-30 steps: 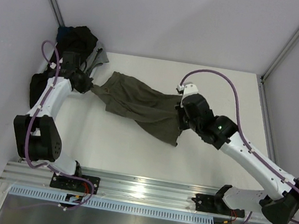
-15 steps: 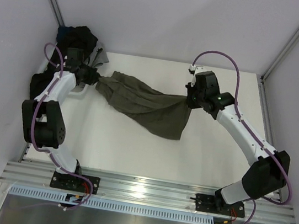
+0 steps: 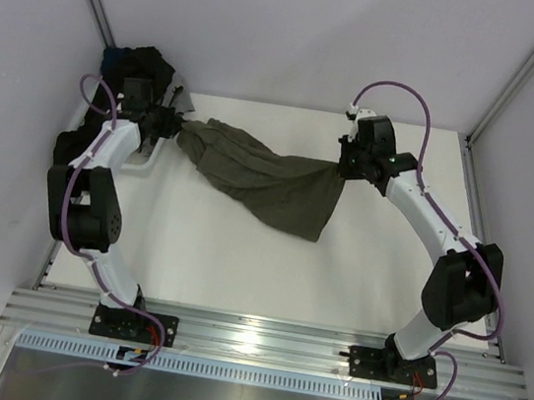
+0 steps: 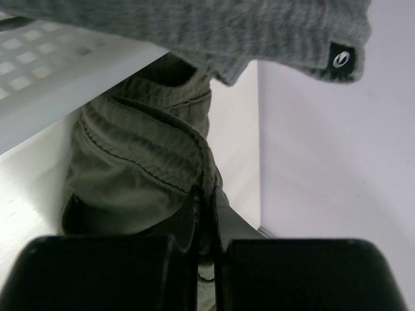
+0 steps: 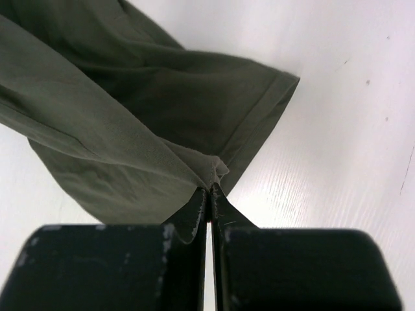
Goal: Fold and stack the shorts
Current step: Fold the shorts
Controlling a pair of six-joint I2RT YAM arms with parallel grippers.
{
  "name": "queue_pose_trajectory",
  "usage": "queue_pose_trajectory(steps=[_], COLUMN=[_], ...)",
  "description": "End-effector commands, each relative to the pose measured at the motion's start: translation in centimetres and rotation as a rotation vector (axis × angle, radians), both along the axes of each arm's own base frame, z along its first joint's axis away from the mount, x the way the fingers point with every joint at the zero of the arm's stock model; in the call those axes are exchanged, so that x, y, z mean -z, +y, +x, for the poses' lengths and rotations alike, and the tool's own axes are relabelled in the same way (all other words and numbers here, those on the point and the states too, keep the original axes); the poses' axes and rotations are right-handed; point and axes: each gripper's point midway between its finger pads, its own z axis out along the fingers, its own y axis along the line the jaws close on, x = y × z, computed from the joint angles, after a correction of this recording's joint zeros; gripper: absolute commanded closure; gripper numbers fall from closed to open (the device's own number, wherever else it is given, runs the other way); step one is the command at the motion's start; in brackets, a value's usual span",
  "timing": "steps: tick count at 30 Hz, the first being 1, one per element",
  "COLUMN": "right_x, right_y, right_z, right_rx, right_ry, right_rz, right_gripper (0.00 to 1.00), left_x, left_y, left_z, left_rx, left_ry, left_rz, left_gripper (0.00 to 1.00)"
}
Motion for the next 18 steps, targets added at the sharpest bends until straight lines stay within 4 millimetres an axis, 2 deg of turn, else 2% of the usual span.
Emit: queue_pose_trajectory(steps=[1,3,10,11,14,17,18], right_x=[-2.0,-1.8,0.0,1.1,2.5,3.0,4.3], right_y=[0.2,-0.2,-1.5,-1.6,-1.8,-2.0,-2.0], right_z=[2.9,3.7,7.0,7.5,9.1,10.7,11.2], right_rx=[0.005,0.018,0.071,0.077,0.095,0.109,0.115], right_ry=[-0.079,-0.081,-0.07,-0.054,-0.041,-0.044,-0.022], right_rz=[0.037,0.047,0.06,0.059,0.073,0.096,0.093], right_gripper=[1.0,1.0,1.0,1.0,1.0,1.0,1.0], left_x=[-4.0,-3.2,-3.9,-3.6,-2.5,-1.5,-1.6], left_y=[-1.0,-1.4,-3.0,-3.2,-3.9,-4.3,-4.3], left_z=[3.4,4.0,7.8,8.2,9.7,11.3,11.8], left_rx=[-0.007,-0.016,-0.039,-0.042,-0.051,-0.056,-0.059], left_ry=[-0.128,-0.119,-0.222,-0.225,-0.244,-0.275,-0.291], left_rz=[-0.07,-0.1,-0.158,-0.17,-0.188,-0.193,-0.194], left_gripper=[1.0,1.0,1.0,1.0,1.0,1.0,1.0])
